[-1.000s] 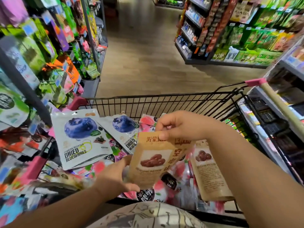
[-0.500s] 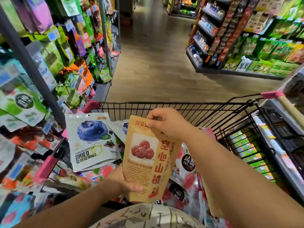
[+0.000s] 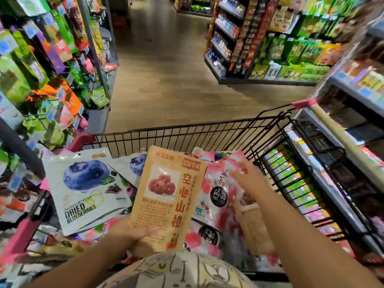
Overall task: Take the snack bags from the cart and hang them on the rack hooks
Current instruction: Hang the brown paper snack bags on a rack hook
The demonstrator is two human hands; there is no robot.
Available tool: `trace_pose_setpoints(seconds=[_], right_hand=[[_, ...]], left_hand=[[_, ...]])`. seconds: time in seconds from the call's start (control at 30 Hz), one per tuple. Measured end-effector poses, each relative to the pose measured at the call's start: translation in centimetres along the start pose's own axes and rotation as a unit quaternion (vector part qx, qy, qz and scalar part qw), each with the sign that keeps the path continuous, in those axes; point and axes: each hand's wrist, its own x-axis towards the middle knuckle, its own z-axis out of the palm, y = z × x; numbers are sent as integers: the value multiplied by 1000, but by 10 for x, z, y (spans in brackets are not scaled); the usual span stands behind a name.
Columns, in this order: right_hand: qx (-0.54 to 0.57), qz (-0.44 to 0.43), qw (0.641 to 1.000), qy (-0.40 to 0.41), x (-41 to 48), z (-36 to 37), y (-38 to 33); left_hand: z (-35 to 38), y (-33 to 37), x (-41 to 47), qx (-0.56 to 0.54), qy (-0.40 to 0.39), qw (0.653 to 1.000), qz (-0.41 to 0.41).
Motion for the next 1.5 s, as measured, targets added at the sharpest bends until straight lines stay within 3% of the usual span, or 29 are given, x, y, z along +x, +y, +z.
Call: trace_pose_setpoints(seconds=[0.13, 0.33, 0.4, 0.53, 0.83, 0.93, 1.03, 1.2, 1.5], right_hand=[[-132, 191, 972, 37, 1, -15, 86], [-124, 240, 960, 70, -4, -17, 92], [-37, 271, 958, 86, -1, -14, 93], [141, 292, 946, 20, -1, -6, 91], [145, 143, 964, 172, -17, -9, 57], [129, 49, 973, 184, -23, -23, 27], [209, -21, 962, 176, -25, -22, -8], [323, -73, 940, 79, -25, 11, -83], [376, -128, 904, -155, -52, 103, -236]], left_hand=[[-3, 2, 13, -5, 49, 998, 37], [-7, 4, 24, 41, 114, 991, 56], [-8, 6, 25, 37, 129, 989, 64], [-7, 8, 24, 27, 131, 989, 61], [-11, 4, 24, 48, 111, 990, 67], [-11, 10, 22, 46, 105, 991, 67], [-16, 21, 20, 4, 123, 990, 74], [-48, 51, 3, -66, 145, 983, 93], [-156, 97, -58, -129, 260, 944, 158]])
